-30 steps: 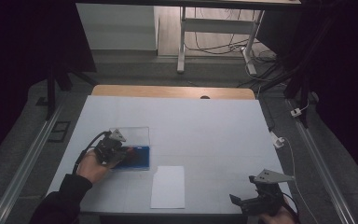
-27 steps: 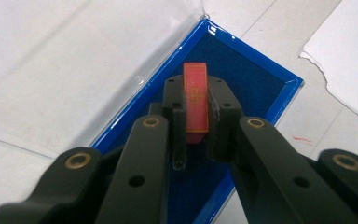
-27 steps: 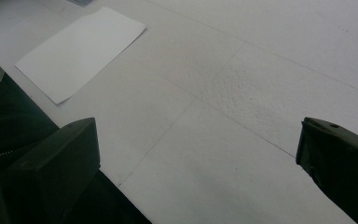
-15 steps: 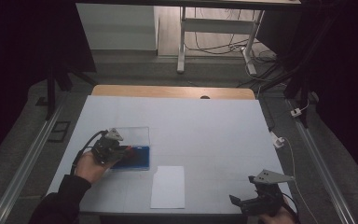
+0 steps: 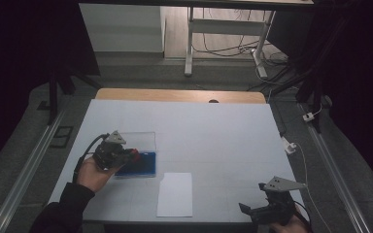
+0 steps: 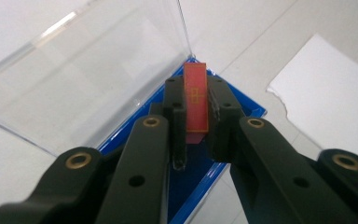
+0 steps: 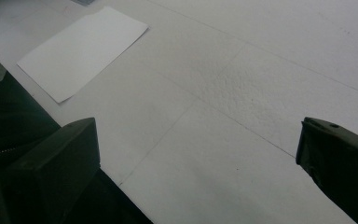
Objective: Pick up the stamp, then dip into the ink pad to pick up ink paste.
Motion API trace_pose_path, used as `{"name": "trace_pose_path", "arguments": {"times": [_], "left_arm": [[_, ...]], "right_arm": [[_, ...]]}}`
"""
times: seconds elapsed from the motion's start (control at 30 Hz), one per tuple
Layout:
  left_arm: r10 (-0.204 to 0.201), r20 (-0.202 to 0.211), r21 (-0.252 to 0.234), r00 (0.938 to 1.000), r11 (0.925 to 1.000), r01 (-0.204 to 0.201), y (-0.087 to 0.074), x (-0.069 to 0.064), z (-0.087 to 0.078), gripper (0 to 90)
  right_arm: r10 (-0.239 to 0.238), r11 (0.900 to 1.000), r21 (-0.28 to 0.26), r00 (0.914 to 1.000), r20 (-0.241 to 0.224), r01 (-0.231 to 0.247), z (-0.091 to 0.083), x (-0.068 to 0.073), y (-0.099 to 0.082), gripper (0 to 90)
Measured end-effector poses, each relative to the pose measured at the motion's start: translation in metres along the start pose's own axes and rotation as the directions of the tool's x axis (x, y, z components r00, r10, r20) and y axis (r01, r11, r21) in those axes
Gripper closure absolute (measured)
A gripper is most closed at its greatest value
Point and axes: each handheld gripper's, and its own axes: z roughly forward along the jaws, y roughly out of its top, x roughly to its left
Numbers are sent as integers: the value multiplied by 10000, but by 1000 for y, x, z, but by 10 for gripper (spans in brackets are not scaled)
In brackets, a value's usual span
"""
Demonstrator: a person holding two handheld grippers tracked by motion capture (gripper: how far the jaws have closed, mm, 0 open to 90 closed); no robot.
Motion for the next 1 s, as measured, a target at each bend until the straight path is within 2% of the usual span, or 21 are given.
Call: {"name": "trace_pose_path", "arguments": {"times": [0.47,0.73,1.0], "left_arm": [[-516,-41,-382,9987,9980,514,3,-1,-9,800],[-276,-274,7,9992,9996,276,5,-9,-3,799],[-118,-407,751,9991,9971,148,3,-12,14,800]], "right_arm": [[-64,10000,-28,10000,16,64,0,1,0,0],[-58,10000,-6,10000,-2,58,1,1,0,0],[-67,10000,17,10000,1,67,1,1,0,0]]}}
